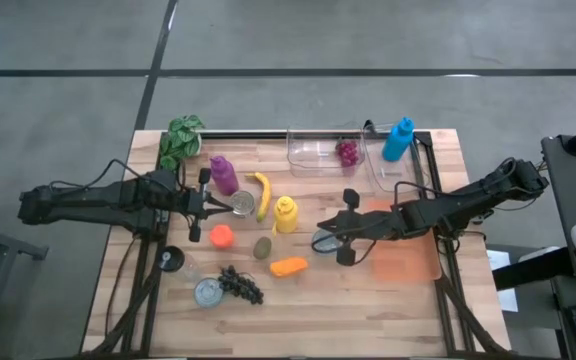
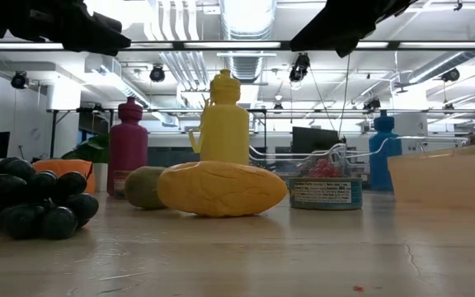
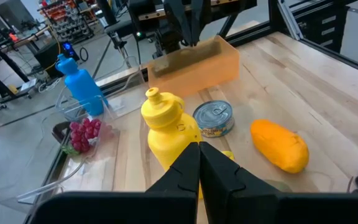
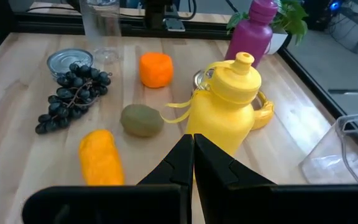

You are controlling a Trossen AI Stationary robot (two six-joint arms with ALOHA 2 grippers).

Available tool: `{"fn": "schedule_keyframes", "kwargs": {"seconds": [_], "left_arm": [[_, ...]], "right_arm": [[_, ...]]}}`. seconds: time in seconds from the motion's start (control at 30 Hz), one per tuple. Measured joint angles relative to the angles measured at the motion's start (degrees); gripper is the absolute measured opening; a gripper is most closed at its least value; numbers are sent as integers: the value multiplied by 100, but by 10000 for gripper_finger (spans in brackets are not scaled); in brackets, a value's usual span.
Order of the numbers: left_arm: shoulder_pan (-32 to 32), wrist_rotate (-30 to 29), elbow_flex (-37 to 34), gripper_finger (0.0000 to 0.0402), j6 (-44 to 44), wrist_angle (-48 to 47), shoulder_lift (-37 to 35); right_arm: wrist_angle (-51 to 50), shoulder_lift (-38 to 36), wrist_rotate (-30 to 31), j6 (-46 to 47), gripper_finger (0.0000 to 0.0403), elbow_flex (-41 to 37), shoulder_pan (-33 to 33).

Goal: Pick & Place Food Item
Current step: Put the yellow and blue tuna can into the orange bin

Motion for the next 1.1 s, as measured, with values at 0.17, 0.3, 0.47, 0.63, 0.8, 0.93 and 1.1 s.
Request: {"fn": "schedule_keyframes", "kwargs": {"seconds": [0.17,0.3,0.47,0.63,0.8,0.93,1.1], "left_arm": [[1,0,0,10,-2,0,0],[1,0,0,10,-2,2,0],[1,0,0,10,-2,7,0],[-1,2,0,10,-4,-4,2],[-1,2,0,10,-17,-38,4],[-1,2,0,10,-15,-48,4],[-1,4,0,10,-15,-48,4]], "right_arm": [[-386,-2,-255,444,8,0,0],[-916,8,-268,1005,8,0,-2],[-1235,96,-308,1486,8,-19,-4],[-1364,418,-545,1682,8,-22,-15],[-1412,792,-776,1702,8,-3,-15],[-1449,1001,-848,1811,8,2,-15],[-1471,1171,-895,1965,8,0,-15]]}}
